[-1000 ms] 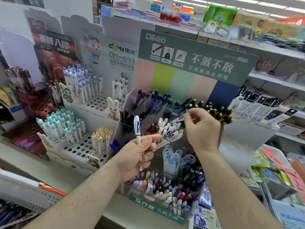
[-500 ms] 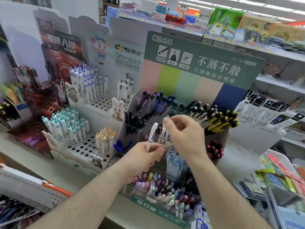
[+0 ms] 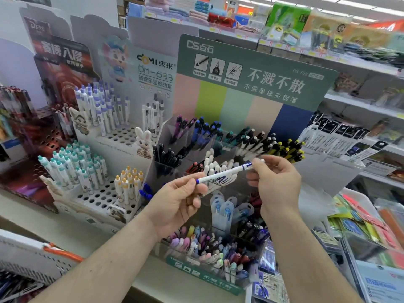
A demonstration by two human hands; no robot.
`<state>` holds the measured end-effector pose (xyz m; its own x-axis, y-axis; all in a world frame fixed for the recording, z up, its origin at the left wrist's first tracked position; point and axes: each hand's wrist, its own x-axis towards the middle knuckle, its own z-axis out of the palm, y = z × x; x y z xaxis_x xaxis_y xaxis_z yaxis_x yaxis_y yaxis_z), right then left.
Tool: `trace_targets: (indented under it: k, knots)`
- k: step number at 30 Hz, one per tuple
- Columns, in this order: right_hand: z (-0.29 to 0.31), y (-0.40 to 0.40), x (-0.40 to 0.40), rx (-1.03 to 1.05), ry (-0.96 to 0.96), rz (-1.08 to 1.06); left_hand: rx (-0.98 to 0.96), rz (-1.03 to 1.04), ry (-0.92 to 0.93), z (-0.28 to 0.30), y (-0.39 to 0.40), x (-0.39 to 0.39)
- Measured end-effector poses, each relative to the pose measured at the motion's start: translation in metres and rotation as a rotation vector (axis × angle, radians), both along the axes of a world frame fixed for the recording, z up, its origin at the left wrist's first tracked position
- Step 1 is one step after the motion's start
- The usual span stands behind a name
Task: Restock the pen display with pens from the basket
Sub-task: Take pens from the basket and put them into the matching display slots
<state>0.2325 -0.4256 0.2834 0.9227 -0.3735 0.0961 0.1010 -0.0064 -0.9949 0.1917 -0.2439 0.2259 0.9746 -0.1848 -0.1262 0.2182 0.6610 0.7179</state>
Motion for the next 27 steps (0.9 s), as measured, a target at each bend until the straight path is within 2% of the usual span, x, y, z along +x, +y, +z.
trace_targets:
  k: [2, 4, 7, 9, 11, 15, 17, 20, 24, 27]
  knots:
    - [-0.001, -0.002, 0.000, 0.116, 0.050, 0.025, -0.086, -0.012, 0.006, 0.001, -0.004, 0.002]
    - [0.000, -0.003, 0.001, 0.176, 0.038, 0.015, -0.091, -0.036, 0.003, 0.003, -0.006, 0.003]
    - [0.008, -0.005, 0.003, 0.161, -0.117, -0.091, -0.005, -0.057, -0.016, 0.002, -0.006, 0.004]
    - [0.011, -0.007, 0.007, 0.049, -0.259, -0.177, 0.050, -0.068, -0.034, 0.001, -0.006, 0.003]
    - [0.007, -0.007, 0.015, -0.156, -0.370, -0.248, 0.084, -0.069, -0.040, 0.001, -0.004, 0.002]
    - [-0.005, 0.004, 0.027, -0.532, -0.516, -0.209, 0.121, -0.057, -0.037, 0.001, 0.000, -0.002]
    - [-0.012, 0.012, 0.034, -0.745, -0.494, -0.092, 0.132, -0.043, -0.036, 0.001, 0.000, -0.005]
    - [-0.020, 0.022, 0.040, -1.002, -0.334, 0.084, 0.152, -0.007, -0.028, 0.002, 0.002, -0.010]
    - [-0.025, 0.029, 0.041, -1.113, -0.205, 0.190, 0.184, 0.042, -0.020, 0.000, 0.007, -0.019]
    - [-0.024, 0.032, 0.038, -1.075, -0.205, 0.186, 0.224, 0.081, -0.009, -0.004, 0.007, -0.027]
